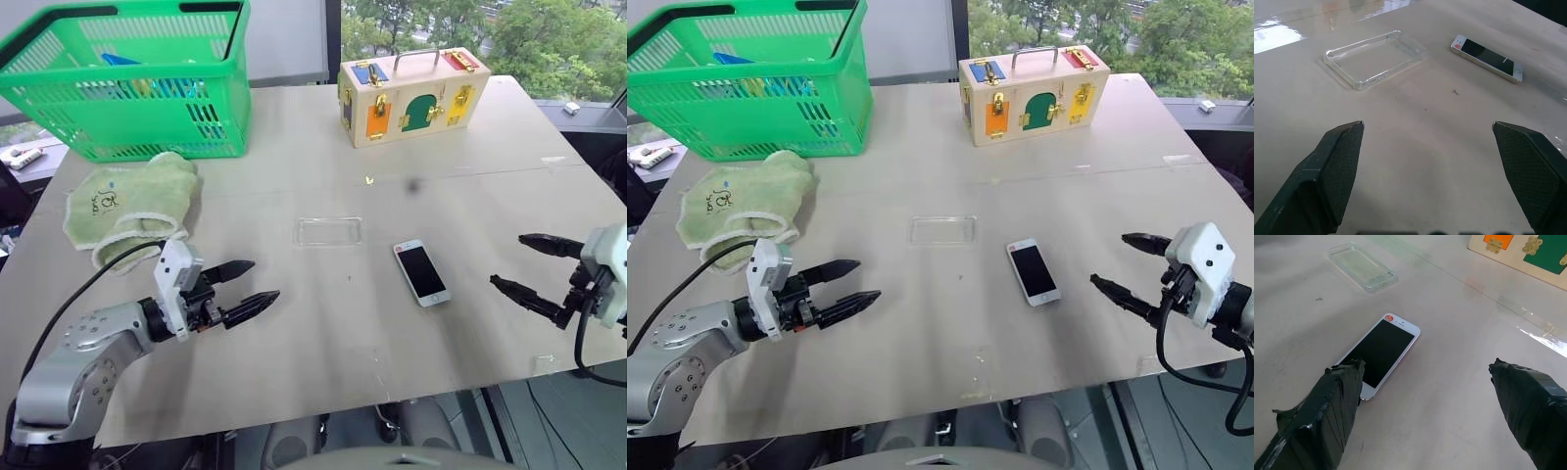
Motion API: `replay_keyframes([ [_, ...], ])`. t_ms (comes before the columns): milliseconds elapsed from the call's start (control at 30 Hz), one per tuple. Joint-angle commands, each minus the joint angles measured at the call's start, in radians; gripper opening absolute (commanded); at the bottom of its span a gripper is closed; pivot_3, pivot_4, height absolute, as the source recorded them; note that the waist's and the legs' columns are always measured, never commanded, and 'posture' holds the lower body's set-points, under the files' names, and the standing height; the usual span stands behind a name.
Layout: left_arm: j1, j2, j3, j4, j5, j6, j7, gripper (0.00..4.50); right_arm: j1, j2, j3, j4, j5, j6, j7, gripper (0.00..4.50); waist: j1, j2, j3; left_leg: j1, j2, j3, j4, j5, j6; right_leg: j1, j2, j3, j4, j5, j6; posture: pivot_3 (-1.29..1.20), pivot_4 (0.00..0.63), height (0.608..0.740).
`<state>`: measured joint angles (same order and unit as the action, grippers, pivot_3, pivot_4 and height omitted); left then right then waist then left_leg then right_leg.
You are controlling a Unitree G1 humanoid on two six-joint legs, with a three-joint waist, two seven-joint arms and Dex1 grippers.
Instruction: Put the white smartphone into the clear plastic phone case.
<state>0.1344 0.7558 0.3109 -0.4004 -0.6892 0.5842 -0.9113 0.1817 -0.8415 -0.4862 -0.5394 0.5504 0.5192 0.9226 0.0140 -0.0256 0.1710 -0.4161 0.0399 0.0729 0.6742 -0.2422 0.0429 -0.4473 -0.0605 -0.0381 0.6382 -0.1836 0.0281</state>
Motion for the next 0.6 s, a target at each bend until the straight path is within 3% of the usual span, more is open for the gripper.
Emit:
replay_keyframes([
  [33,-0.047,0.001,0.004,-0.002,-0.004,-0.009,0.011,4.41,-0.017,0.005,-0.024,-0.033,0.041,-0.025,0.007,4.50,0.000,0.000,0.000,0.000,0.000,0.000,0.000,0.000,0.000,0.000,0.000,0.000,0.000,0.000,0.000,0.00,0.150,0.740],
  [233,-0.237,-0.003,-0.162,-0.011,0.130,-0.041,0.072,4.41,-0.008,0.041,-0.035,-0.173,0.184,-0.043,0.039,4.50,0.005,0.000,0.000,0.000,0.000,-0.001,0.000,0.000,0.000,0.001,0.002,0.000,0.000,0.000,0.000,0.00,0.150,0.740],
  [400,-0.405,0.015,-0.365,0.002,0.241,0.077,0.107,4.41,0.023,0.032,-0.029,-0.208,0.206,-0.042,0.040,4.50,0.003,-0.001,0.000,-0.001,0.000,0.000,0.000,0.000,0.001,0.001,0.004,0.002,-0.002,0.000,0.000,0.00,0.150,0.740],
  [600,-0.617,-0.070,-0.530,0.212,0.340,0.071,0.070,4.41,0.064,0.043,-0.019,-0.248,0.191,-0.051,0.009,4.50,0.004,-0.001,0.000,0.000,-0.001,-0.001,0.000,0.000,0.001,0.002,0.007,0.003,-0.002,0.000,0.000,0.00,0.150,0.740],
])
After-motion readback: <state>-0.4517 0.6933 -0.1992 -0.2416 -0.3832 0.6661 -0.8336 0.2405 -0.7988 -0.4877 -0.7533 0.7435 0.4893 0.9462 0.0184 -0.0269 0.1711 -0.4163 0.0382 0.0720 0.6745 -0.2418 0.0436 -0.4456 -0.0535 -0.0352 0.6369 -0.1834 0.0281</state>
